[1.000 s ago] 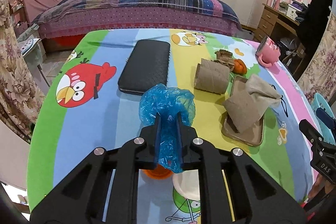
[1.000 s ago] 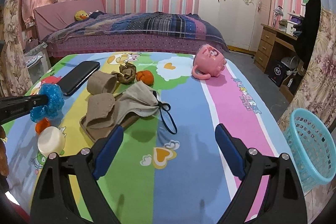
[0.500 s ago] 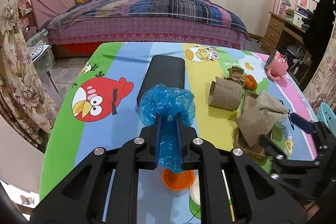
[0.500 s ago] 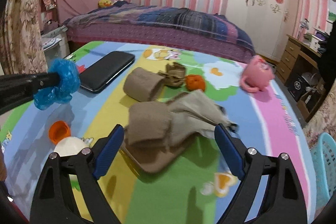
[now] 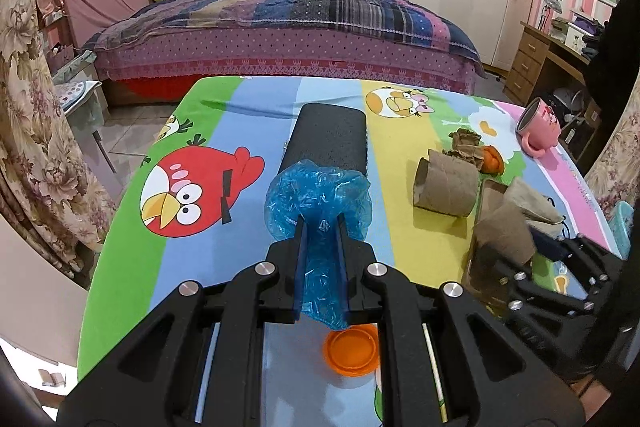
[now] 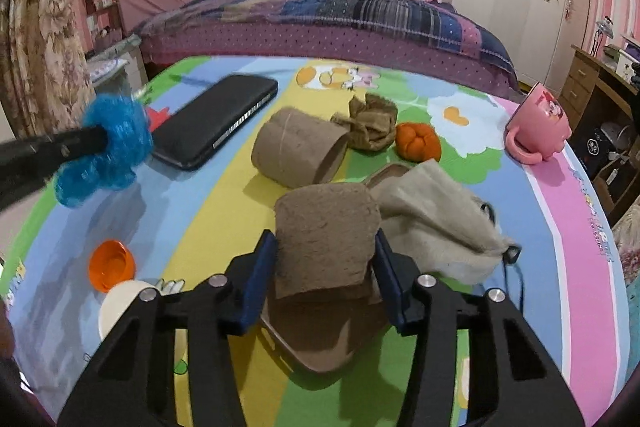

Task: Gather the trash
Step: 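Carry both items over the basket while the left gripper releases the blue bag inside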

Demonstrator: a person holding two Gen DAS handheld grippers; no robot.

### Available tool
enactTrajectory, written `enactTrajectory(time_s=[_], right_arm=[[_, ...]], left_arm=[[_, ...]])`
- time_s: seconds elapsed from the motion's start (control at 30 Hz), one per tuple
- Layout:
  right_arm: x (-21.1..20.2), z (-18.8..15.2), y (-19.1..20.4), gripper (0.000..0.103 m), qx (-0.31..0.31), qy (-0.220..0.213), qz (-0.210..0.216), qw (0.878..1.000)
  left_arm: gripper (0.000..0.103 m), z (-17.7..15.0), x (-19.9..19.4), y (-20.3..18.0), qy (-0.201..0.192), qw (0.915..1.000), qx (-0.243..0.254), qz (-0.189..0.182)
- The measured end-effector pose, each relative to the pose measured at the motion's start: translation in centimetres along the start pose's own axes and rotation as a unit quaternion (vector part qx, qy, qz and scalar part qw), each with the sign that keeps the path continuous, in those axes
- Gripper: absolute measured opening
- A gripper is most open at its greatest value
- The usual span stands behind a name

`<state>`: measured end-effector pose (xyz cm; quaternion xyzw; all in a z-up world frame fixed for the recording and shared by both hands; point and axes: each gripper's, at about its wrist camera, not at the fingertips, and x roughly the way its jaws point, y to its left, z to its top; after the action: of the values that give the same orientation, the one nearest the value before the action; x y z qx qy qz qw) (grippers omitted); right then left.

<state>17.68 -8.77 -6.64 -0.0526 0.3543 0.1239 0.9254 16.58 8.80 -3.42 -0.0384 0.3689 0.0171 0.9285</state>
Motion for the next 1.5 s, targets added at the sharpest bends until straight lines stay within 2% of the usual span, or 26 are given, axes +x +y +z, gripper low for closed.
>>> enactTrajectory(time_s=[0.2, 0.4, 0.63, 0.7, 0.83, 0.93, 1.13, 1.2, 1.5], right_arm=[[-3.6, 0.1, -2.8, 0.048, 0.011, -0.031, 0.002, 0.999], [-9.6, -0.6, -8.3, 0.048, 0.027, -0.072, -0.023, 0.997], [-17.0, -3.5, -16.8, 0.049, 0.088, -0.113, -0.069, 0.987], [-19.1, -4.9, -19.2, 0.049, 0.094, -0.119, -0.099, 0.983], [-22.4, -7.3, -23.9, 0.049, 0.117, -0.125, -0.15, 0.974], [-24.5, -9.4, -28.0, 0.049, 0.147, -0.123, -0.192, 0.962], [-26.5, -12.2, -33.2, 0.049, 0.174, -0.113, -0.246, 0.947], [-26.7, -12.8, -34.0, 0.049, 0.183, -0.112, -0.254, 0.943], [-25.3, -15.9, -37.8, 0.048, 0.227, -0.105, -0.261, 0.932]], left_arm=[[0.011, -0.1, -0.2, -0.7, -0.007, 1.0, 0.003, -0.006], [0.011, -0.2, -2.5, -4.1, -0.041, 0.9981, 0.045, -0.009], [0.012, -1.2, -7.4, -11.3, -0.099, 0.9889, 0.086, -0.07], [0.012, -1.4, -8.4, -14.3, -0.106, 0.9846, 0.097, -0.099], [0.012, -2.0, -9.7, -19.9, -0.12, 0.9747, 0.136, -0.131], [0.012, -2.6, -9.7, -24.2, -0.116, 0.9676, 0.159, -0.158], [0.012, -4.4, -8.7, -32.3, -0.097, 0.9538, 0.192, -0.21], [0.012, -5.1, -8.1, -34.9, -0.088, 0.9474, 0.204, -0.231], [0.012, -6.6, -5.3, -42.0, -0.053, 0.9313, 0.237, -0.272]])
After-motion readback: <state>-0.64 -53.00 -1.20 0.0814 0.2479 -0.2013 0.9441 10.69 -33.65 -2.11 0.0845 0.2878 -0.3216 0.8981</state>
